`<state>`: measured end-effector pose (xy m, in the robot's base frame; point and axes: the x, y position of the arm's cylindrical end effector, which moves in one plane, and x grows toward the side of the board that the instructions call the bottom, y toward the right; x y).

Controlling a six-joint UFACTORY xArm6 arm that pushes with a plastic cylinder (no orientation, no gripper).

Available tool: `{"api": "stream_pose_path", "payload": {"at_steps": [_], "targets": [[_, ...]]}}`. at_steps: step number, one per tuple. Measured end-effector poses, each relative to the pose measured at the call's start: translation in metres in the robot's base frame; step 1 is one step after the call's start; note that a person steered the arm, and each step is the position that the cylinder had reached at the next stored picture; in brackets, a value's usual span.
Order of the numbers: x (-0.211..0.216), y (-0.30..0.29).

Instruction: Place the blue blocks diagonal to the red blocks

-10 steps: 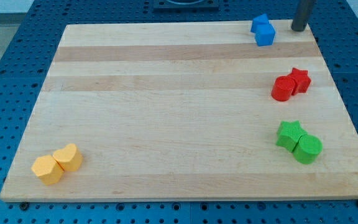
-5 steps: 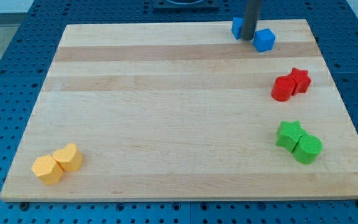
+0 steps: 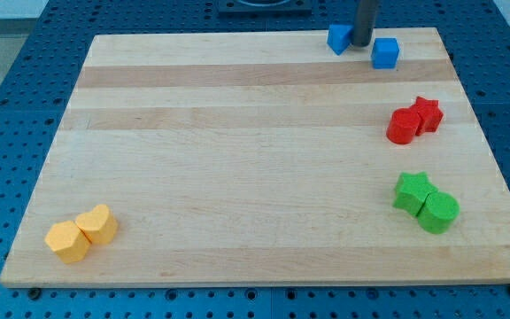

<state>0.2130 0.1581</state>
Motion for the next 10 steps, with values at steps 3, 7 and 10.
{"api": "stream_pose_path", "payload": {"at_steps": [3,7,10], "targets": [[0.046,-0.128],[-0.021,0.031],[0.067,0.001]]}}
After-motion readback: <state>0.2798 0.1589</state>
